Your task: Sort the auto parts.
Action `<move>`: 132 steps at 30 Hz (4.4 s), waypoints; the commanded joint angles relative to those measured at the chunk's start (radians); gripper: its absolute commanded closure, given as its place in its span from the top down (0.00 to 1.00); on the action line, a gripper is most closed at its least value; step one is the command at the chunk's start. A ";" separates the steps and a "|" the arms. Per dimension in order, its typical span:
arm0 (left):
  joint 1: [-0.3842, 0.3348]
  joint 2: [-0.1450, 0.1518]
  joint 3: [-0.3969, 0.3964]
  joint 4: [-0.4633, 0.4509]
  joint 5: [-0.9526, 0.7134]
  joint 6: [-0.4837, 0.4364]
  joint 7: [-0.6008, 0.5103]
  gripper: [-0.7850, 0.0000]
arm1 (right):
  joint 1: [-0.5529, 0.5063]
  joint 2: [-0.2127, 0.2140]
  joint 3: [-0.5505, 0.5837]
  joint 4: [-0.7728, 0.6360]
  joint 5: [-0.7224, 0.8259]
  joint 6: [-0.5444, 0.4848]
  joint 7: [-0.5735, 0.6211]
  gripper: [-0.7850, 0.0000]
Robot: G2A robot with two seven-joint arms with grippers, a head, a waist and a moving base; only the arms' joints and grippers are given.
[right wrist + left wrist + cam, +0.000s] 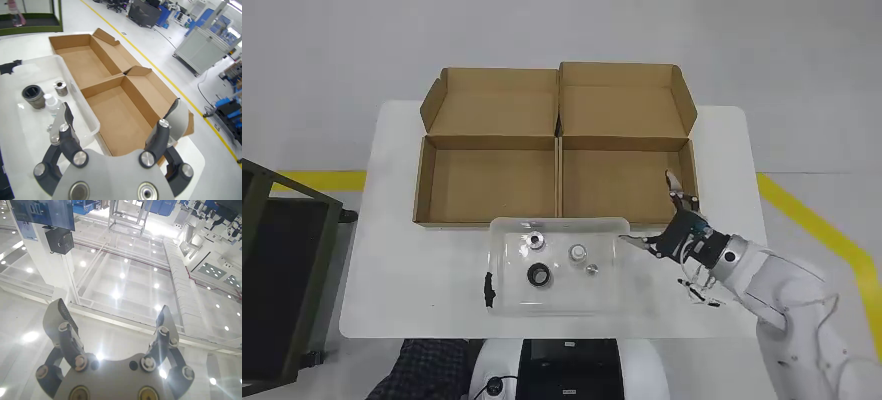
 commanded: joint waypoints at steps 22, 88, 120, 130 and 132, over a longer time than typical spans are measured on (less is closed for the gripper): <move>0.000 0.000 0.000 0.000 0.000 0.000 0.000 1.00 | 0.126 -0.001 -0.295 0.054 0.020 -0.075 0.164 1.00; 0.000 0.000 0.000 0.000 0.000 0.000 0.000 1.00 | 0.217 0.023 -0.427 0.243 0.083 -0.007 0.289 0.00; 0.000 0.000 0.000 0.000 0.000 0.000 0.000 1.00 | 0.239 0.014 -0.300 0.144 0.649 0.129 -0.133 0.00; 0.000 0.000 0.000 0.000 0.000 0.000 0.000 1.00 | 0.231 0.013 -0.226 0.060 0.696 0.167 -0.203 0.00; 0.000 0.000 0.000 0.000 0.000 0.000 0.000 1.00 | 0.223 0.013 -0.215 0.048 0.691 0.172 -0.211 0.00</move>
